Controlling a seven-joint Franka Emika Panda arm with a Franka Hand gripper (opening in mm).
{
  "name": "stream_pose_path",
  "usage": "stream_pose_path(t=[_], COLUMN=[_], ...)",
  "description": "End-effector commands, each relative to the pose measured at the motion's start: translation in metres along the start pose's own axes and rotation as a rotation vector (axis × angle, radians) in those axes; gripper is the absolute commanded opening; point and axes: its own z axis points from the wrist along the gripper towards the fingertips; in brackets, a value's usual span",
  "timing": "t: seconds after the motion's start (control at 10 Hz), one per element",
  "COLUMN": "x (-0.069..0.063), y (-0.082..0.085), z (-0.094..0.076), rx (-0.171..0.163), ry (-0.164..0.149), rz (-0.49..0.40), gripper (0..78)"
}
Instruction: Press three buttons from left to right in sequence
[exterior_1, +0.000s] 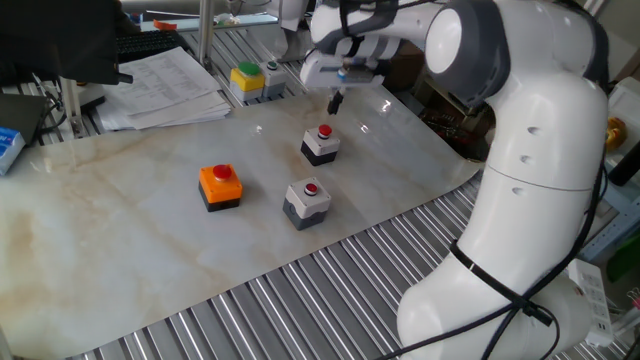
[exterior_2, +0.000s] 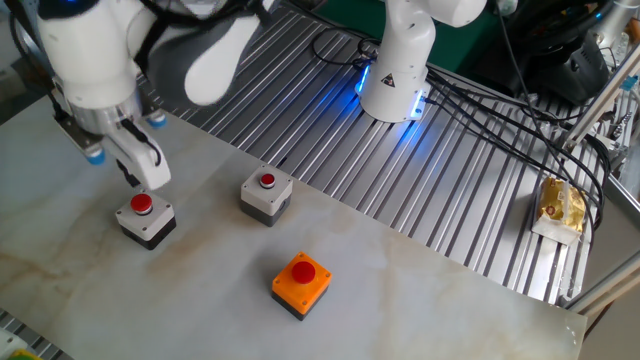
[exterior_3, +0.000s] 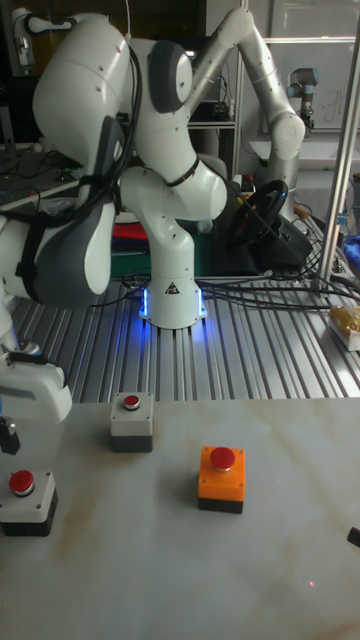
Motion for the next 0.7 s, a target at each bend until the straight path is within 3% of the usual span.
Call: stream_pose_path(t=[0.1, 0.4, 0.7], x=[0.010, 0.030, 0.042], y=[0.002, 0.008, 0.007], z=[-0.022, -0.013, -0.003], rx=[-0.005, -0.002, -0.005], ry=[0.016, 0.003, -0.006], rz=[-0.032, -0.030, -0.047], gripper=[0.0, 0.0, 0.0])
